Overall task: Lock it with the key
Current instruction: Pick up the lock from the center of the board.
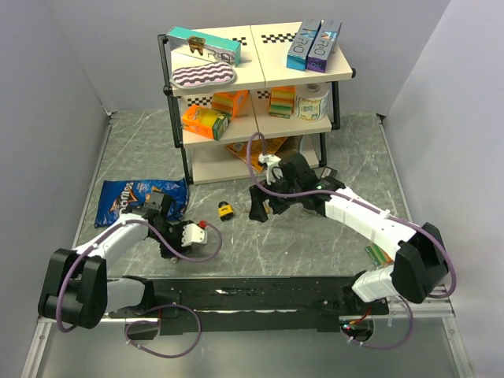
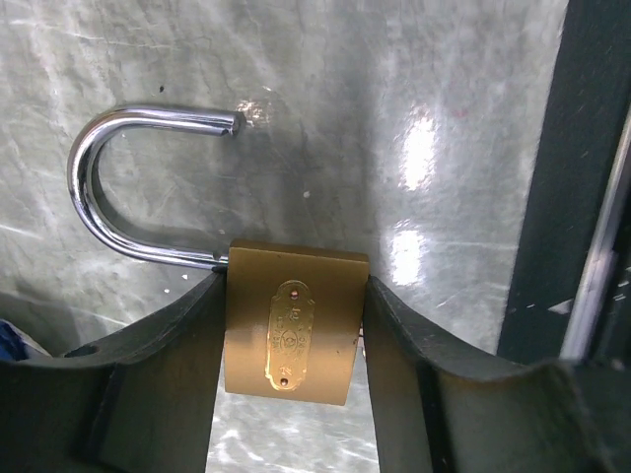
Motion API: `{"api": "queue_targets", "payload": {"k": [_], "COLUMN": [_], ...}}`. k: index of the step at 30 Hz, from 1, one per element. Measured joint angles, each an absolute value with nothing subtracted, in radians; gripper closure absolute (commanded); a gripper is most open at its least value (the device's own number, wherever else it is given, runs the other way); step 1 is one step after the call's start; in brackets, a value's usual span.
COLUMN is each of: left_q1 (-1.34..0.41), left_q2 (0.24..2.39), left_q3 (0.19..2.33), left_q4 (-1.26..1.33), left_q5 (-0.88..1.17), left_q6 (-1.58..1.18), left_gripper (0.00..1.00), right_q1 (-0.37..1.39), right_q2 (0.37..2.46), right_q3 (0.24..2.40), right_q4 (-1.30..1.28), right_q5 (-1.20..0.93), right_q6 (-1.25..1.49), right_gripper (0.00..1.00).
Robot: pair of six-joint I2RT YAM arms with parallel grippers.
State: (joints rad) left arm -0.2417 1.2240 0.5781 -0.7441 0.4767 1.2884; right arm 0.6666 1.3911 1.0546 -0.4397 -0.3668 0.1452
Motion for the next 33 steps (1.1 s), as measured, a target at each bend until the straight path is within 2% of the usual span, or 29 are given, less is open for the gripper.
{"api": "queue_targets", "payload": {"k": [12,18,25,33], "left_q1": [-0.308,-0.376,-0.465,-0.651], "left_q2": [1.006,0.991,1.031,1.200], "left_q3": [0.683,0.776,0.906,1.110], "left_q4": [-0.762,-0.648,-0.508,-0.532], "left_q5": [0.554,0.560,0.445,0.117], "left_q6": [0.909,0.487,-0.033,-0.487], "left_gripper": [0.99,0.99,0.99,0.99], "right_q1": [0.640,0.617,0.598,0.598], "right_q2": [1.147,1.066,0.958,1.027], "right_q3": [0.999,0.985,0.929,0.902], "right_q4": [-0.417,-0.389,-0.290,-0.246], "right_q5": [-0.302,-0.235,-0.266,-0.325], "right_q6": [0.166,0.171,0.215,0.299], "right_gripper": [0.01,0.01,0.01,0.01]}}
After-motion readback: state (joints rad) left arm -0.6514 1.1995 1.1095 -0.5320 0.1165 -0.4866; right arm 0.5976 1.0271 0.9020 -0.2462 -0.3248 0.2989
